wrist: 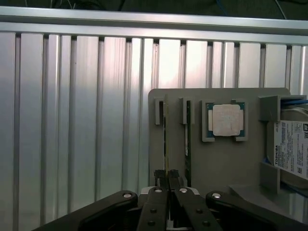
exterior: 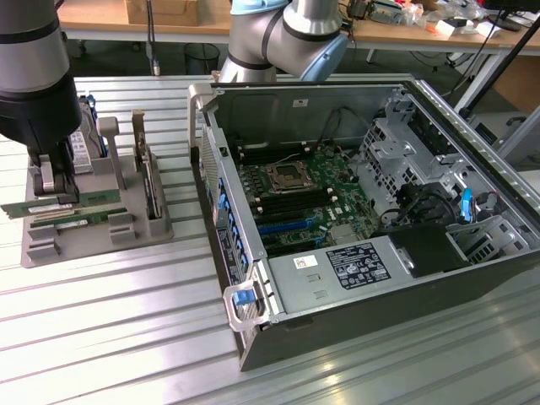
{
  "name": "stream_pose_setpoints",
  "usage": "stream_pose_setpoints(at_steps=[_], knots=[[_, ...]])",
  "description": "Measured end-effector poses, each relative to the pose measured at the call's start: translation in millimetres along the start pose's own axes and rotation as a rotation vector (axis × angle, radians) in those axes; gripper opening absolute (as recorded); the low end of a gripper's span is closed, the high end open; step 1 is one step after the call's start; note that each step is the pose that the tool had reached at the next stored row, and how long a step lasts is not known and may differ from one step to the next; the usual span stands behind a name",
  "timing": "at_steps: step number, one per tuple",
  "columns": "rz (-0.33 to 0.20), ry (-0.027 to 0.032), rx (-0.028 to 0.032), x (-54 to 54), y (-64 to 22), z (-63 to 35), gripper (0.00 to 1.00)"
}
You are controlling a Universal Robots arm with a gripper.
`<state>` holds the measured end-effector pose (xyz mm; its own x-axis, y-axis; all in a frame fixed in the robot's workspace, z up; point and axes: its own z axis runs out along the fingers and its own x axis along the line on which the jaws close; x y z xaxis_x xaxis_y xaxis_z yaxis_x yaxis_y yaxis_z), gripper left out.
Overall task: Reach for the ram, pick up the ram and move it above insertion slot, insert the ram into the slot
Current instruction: 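Pick up the ram and move it above insertion slot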
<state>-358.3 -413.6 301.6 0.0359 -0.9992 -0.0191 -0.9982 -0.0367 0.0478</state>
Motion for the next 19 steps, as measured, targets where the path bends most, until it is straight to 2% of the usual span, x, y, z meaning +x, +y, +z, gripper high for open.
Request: stream_pose_setpoints(at_steps=[10,16,19], knots=[[0.000,0.0000,-0.0001,-0.5,1.4,-29.5,0.12],[0.000,0.0000,-0.0001,-0.8,2.0,-42.2,0.12],[0.000,0.0000,-0.0001,-1.0,2.5,-52.5,0.12]])
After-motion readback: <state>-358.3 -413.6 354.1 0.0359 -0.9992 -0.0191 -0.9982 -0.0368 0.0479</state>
